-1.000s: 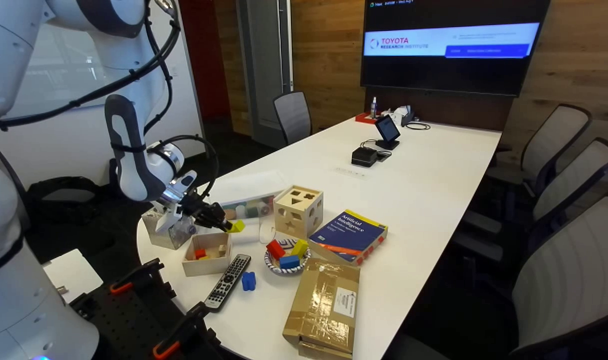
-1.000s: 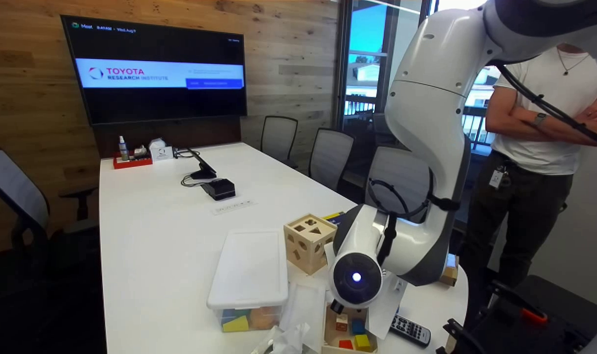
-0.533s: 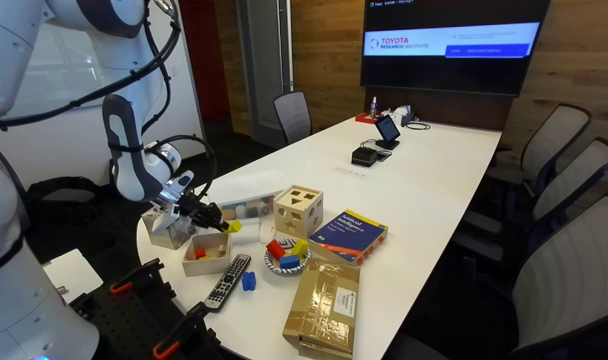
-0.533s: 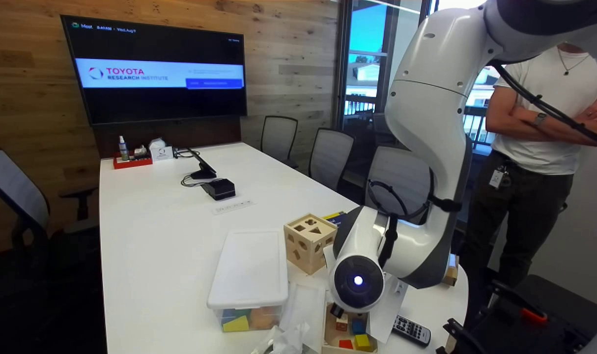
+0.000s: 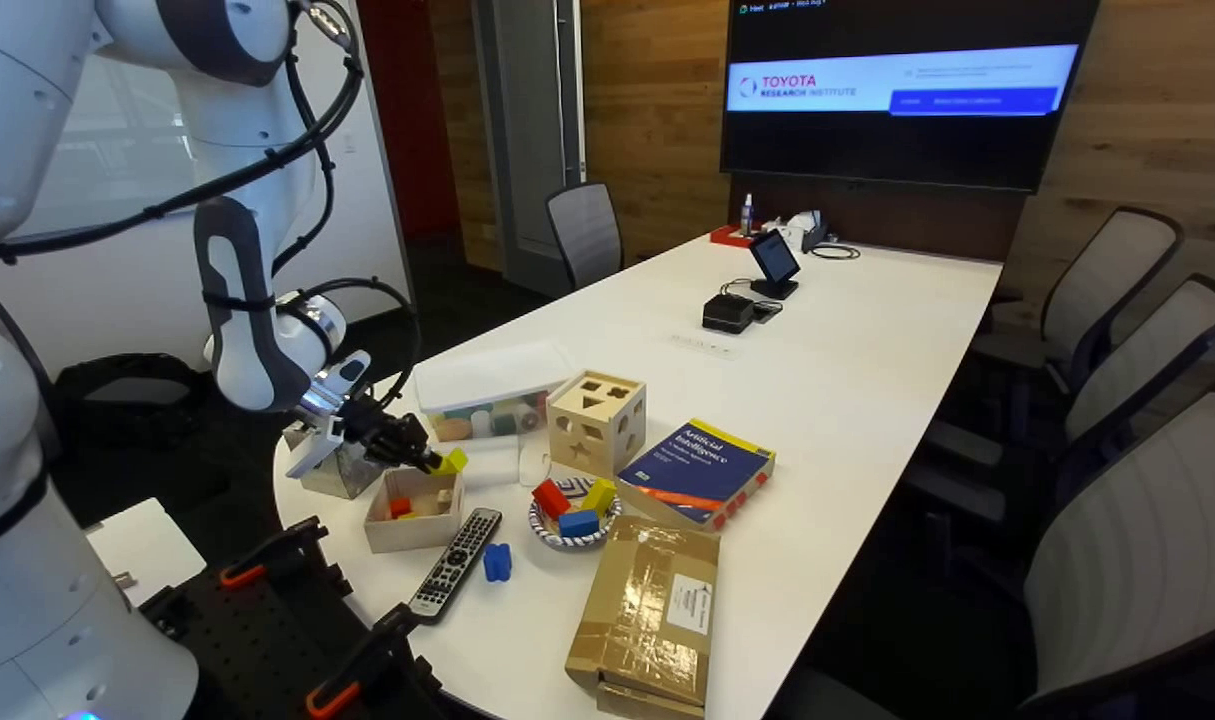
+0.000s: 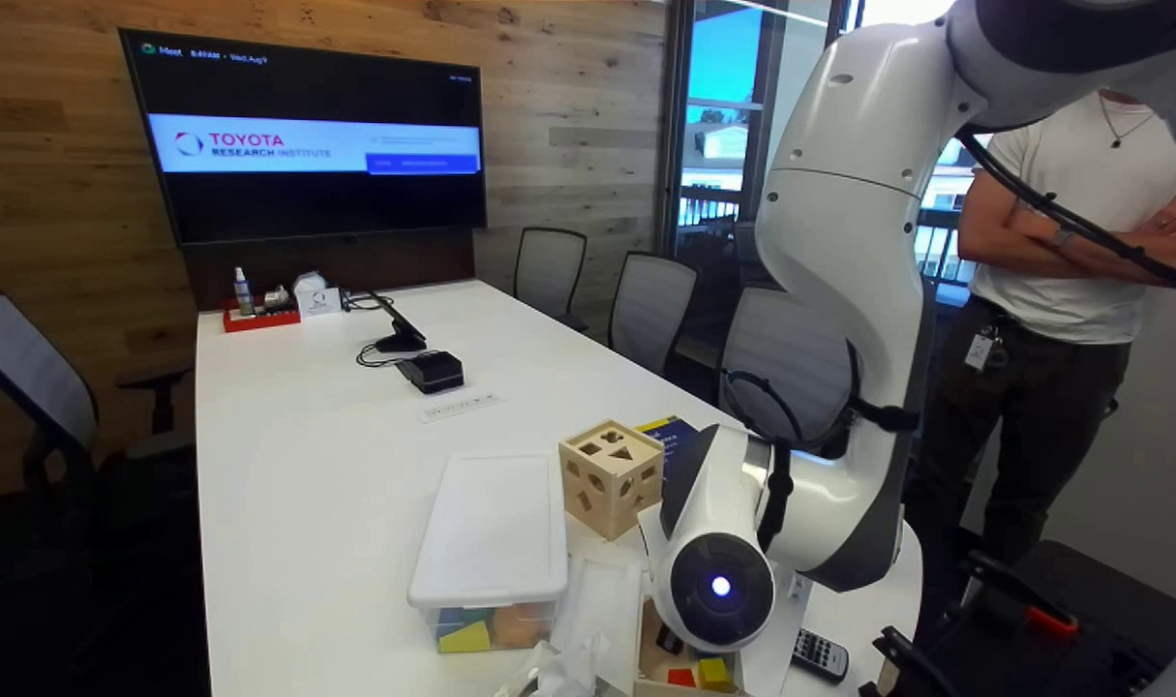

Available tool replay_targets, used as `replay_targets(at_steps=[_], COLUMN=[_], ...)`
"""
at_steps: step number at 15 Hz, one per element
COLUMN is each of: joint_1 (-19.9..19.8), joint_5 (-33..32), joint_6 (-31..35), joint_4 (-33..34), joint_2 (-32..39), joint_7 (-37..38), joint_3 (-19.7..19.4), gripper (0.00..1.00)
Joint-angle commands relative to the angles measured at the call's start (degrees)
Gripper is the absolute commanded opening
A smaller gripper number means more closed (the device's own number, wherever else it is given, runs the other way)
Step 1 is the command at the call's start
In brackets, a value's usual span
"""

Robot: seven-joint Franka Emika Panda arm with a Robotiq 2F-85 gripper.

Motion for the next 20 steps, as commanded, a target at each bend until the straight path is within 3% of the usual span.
replay_targets(at_steps=[1,5,6,8,9,12,20], joint_1=[0.98,2.02,2.08,2.38,1.07,1.39,1.41], joint_5=[-1.04,-1.89,-2.41,-3.49,-2.38,-2.9,-2.95], joint_6=[-2.32,-3.81,-4.05,-4.75,-3.45,-3.91,-4.03], joint_4=[-0.67,-0.7,-0.8,-1.08,-0.11,-0.13,-0.13], joint_2=[0.93,2.42,2.75,3.06,3.72,4.11,4.12], joint_7=[-0.46,-0.18,-0.43,-0.26,-0.23,-0.23,-0.23], joint_3=[0.81,1.46,1.68,2.04,2.32,2.47,2.47], gripper=[0.05,0.05,0.45,0.53,0.37,0.53,0.53])
